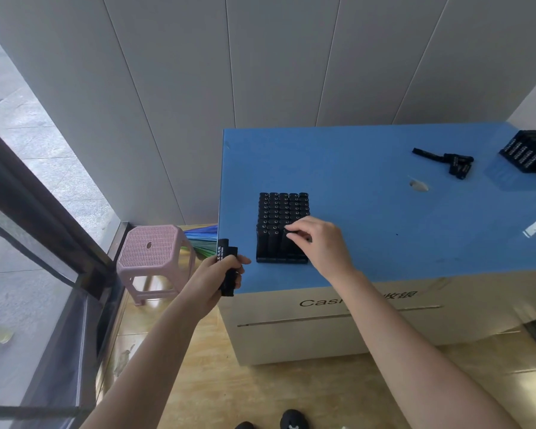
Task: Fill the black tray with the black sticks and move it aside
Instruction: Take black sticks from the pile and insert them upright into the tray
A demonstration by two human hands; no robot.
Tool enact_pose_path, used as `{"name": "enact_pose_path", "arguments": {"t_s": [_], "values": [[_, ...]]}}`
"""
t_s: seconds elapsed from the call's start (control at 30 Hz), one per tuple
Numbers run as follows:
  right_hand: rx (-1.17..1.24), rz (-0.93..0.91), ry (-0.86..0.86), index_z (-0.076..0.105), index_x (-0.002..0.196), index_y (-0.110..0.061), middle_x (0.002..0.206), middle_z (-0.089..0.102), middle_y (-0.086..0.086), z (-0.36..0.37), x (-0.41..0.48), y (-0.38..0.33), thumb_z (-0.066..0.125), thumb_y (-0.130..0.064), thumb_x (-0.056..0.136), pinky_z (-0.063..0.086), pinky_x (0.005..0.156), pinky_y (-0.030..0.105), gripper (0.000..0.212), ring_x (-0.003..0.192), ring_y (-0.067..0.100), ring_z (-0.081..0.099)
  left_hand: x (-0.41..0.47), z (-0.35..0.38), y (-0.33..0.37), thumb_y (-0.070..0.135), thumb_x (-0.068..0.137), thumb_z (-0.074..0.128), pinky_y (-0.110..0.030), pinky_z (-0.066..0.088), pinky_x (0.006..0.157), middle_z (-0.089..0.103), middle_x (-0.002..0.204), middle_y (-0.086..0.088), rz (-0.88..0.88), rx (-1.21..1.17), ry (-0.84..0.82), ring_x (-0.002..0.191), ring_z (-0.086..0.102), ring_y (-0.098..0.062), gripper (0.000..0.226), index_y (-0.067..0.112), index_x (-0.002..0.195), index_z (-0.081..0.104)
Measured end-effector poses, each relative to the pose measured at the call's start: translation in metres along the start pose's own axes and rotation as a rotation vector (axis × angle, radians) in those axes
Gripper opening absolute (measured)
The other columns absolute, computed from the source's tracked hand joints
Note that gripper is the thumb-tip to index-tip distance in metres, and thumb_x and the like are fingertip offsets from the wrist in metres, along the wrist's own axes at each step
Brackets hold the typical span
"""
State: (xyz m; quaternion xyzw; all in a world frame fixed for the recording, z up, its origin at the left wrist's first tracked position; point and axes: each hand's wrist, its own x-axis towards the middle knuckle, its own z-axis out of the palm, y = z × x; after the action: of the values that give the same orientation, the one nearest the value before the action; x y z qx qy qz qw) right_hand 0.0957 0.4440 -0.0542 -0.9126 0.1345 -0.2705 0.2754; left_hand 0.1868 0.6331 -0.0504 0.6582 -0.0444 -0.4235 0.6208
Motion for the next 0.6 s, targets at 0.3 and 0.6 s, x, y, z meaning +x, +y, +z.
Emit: {"name": "enact_pose_path", "arguments": {"t_s": [0.3, 0.6], "values": [[0.027, -0.06, -0.025, 0.074, 0.09, -0.006, 0.089, 0.072, 0.003, 0.002, 0.002, 0.005, 0.073, -0.008, 0.077, 0.05, 0.073, 0.015, 0.013, 0.073, 0.01, 0.064, -0.003, 0.003, 0.003, 0.013, 0.089, 0.06, -0.03, 0.049, 0.067, 0.051, 0.08, -0.013, -0.008, -0.034, 0.01, 0.068, 0.056, -0.021, 0.026, -0.004, 0.108, 0.06], [-0.071, 0.003, -0.189, 0.073, 0.094, -0.009, 0.093, 0.069, 0.001, -0.002, 0.013, 0.003, 0.066, -0.013, 0.084, 0.052, 0.075, 0.03, 0.013, 0.082, 0.017, 0.063, -0.008, 0.009, 0.004, 0.023, 0.091, 0.057, -0.036, 0.043, 0.085, 0.058, 0.101, -0.005, 0.068, 0.041, 0.013, 0.087, 0.052, -0.022, 0.02, 0.006, 0.093, 0.068]]}}
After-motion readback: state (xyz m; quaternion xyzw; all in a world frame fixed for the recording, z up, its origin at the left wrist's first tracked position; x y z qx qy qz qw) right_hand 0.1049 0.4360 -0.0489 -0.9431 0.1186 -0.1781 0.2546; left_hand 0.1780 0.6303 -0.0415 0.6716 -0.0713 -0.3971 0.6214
